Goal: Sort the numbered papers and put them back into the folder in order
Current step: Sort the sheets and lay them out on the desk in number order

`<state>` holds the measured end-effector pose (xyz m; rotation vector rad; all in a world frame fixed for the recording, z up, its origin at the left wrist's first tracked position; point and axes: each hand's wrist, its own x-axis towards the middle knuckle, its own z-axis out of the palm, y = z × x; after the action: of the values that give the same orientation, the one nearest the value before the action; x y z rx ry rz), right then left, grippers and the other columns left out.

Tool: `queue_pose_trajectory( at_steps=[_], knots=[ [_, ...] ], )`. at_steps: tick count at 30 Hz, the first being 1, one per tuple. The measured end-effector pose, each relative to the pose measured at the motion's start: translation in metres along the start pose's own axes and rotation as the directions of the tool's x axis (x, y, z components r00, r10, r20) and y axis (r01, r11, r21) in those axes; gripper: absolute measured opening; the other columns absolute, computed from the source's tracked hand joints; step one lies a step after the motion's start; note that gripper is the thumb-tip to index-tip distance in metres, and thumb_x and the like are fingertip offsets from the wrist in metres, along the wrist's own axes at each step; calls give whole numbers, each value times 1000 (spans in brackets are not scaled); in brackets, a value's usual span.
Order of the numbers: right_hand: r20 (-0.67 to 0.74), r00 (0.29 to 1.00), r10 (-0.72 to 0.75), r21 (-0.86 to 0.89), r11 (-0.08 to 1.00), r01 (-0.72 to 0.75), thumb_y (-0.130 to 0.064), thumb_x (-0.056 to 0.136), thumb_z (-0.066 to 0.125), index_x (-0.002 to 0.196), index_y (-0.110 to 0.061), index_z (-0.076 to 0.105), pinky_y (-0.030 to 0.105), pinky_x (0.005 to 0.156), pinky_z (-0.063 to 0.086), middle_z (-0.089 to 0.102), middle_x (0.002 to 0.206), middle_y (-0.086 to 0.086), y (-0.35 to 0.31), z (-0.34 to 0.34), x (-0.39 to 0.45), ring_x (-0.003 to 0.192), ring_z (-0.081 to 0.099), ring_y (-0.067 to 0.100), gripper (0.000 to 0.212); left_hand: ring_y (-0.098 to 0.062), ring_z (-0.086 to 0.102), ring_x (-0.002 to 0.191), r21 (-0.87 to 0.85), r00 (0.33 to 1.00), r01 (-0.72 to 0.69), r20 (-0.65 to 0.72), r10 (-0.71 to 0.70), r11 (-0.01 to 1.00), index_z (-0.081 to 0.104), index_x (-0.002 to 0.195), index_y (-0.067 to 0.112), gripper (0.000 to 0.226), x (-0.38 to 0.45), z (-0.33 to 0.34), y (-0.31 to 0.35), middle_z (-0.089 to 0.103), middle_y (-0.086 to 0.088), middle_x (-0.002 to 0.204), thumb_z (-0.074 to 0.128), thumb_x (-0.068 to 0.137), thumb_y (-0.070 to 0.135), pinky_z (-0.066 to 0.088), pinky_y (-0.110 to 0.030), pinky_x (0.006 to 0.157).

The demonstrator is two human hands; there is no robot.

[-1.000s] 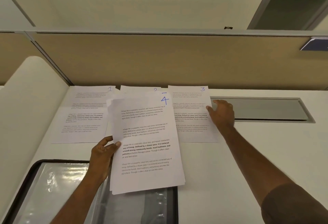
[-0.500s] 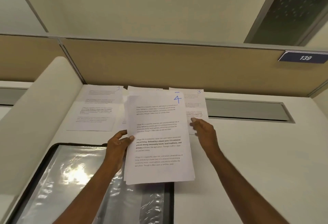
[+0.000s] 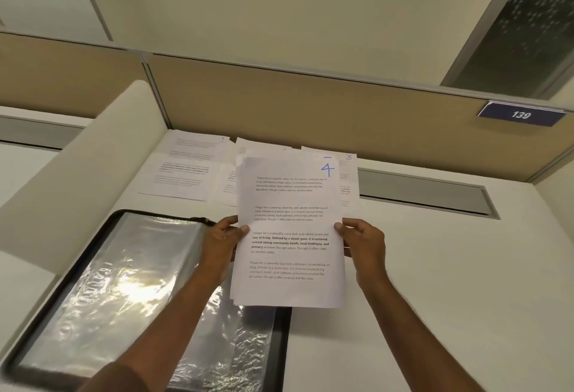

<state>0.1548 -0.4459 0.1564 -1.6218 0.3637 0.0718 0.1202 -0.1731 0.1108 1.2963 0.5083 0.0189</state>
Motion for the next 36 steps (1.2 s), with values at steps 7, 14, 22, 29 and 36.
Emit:
queue_pose_trajectory(
  at_steps=[7, 14, 22, 29, 36],
  knots=[
    [-18, 1000, 1, -10, 1000, -1, -12, 83, 81, 84, -6, 73, 47, 72, 64, 77, 91, 8, 7, 7, -6, 80, 75, 31, 10, -32, 75, 83, -7, 1000, -7, -6, 7, 1000, 65, 118, 10, 26, -11, -13, 1, 77, -14, 98, 69, 92, 6, 63, -47, 72],
    [-79, 996, -39, -74, 997, 33, -11, 84, 80, 78, -8, 75, 52, 73, 63, 78, 88, 1, 6, 22, -14, 78, 75, 29, 8, -28, 77, 82, -35, 1000, 1, 23, 0, 999, 66, 116, 15, 26, -7, -28, 11, 79, -7, 95, 70, 91, 8, 63, -37, 64],
    [-154, 982, -107, -175, 981, 80, -16, 89, 76, 74, -19, 75, 49, 76, 63, 78, 82, -5, 6, 34, -19, 78, 75, 24, 15, -27, 76, 83, -69, 997, 32, 76, -26, 997, 69, 114, 13, 24, 8, -47, 13, 78, -9, 99, 70, 91, 7, 63, -36, 65],
    [-254, 965, -68, -111, 993, 41, -17, 86, 78, 80, -19, 76, 41, 74, 60, 78, 84, -1, 7, 10, -9, 81, 73, 26, 6, -27, 76, 77, -62, 993, 64, 100, -58, 996, 69, 113, 15, 22, 19, -38, 8, 78, -11, 96, 67, 93, 5, 64, -41, 67],
    [-263, 964, 30, -15, 999, -35, -10, 83, 79, 82, -9, 76, 41, 73, 61, 78, 85, 7, 10, -30, 15, 76, 71, 27, 3, -36, 75, 89, -48, 993, 84, 93, -80, 995, 67, 124, 12, 31, 27, -16, 4, 77, -16, 103, 68, 93, 7, 63, -48, 74]
  ],
)
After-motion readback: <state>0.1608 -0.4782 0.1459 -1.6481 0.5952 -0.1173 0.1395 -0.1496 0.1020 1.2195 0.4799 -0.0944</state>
